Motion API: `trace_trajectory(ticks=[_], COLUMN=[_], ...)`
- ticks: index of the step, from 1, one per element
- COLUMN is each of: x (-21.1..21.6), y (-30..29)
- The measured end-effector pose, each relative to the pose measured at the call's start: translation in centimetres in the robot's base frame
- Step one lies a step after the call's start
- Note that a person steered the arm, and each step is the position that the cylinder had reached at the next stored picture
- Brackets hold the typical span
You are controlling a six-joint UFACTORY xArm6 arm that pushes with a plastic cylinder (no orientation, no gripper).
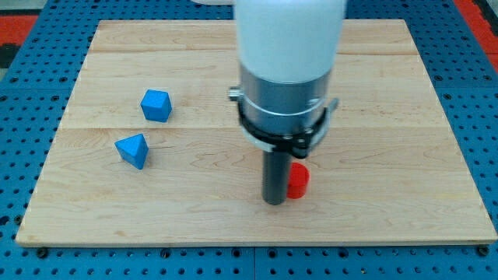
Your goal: Slide the blue triangle to the bottom left of the red circle
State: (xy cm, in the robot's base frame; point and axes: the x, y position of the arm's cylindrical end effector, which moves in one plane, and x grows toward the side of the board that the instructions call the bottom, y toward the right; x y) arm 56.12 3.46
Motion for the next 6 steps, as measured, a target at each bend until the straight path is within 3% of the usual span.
trace_trajectory(ticks=[1, 2, 3, 4, 5, 6], x=[0.0, 0.7, -2.8, -8.3, -8.8, -3.2], y=[-3.5, -16.4, -29.6, -30.0, -20.3, -15.6])
